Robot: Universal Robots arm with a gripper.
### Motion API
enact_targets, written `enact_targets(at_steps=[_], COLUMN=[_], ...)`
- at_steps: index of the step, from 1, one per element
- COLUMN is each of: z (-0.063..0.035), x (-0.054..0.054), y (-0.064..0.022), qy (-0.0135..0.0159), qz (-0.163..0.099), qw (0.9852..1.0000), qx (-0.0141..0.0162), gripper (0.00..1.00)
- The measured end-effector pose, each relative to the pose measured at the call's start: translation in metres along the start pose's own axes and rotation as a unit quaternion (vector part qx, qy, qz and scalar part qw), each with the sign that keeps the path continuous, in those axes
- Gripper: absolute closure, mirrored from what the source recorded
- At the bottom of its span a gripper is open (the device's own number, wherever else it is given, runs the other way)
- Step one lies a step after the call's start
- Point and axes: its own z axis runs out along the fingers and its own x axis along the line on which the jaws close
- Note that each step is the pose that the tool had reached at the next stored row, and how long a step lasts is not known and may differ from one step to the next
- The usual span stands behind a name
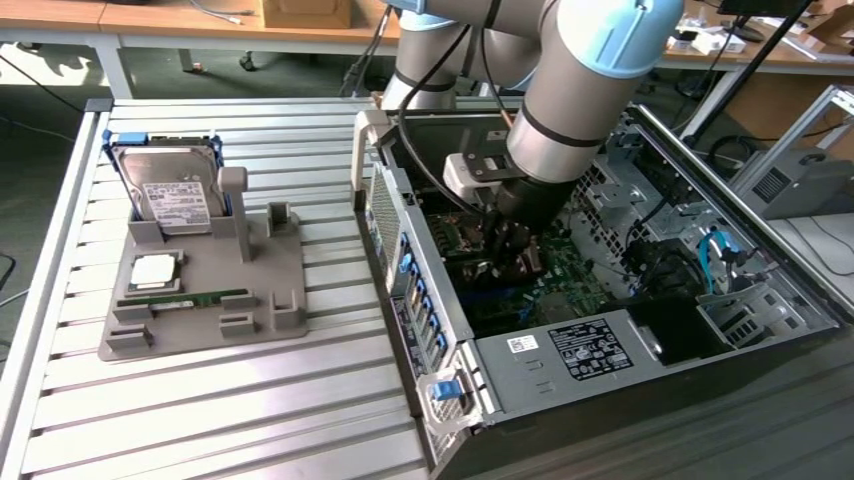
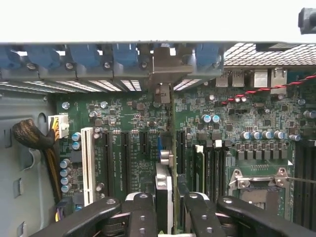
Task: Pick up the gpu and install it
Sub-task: 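Insert the gpu into the slot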
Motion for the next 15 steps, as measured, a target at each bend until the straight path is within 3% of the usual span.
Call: enact_targets(at_steps=[2, 3, 15], z=[0.0001, 0.0, 0.0026], x=[0.0001, 0.0001, 0.0002], y=[0.0, 0.0, -0.0004], qy=[0.0051, 0.0061, 0.0086], qz=[0.0, 0.0, 0.011], qw=[1.0, 1.0, 0.9999], qx=[0.0002, 0.0001, 0.0002], gripper=[0.73, 0.73, 0.73])
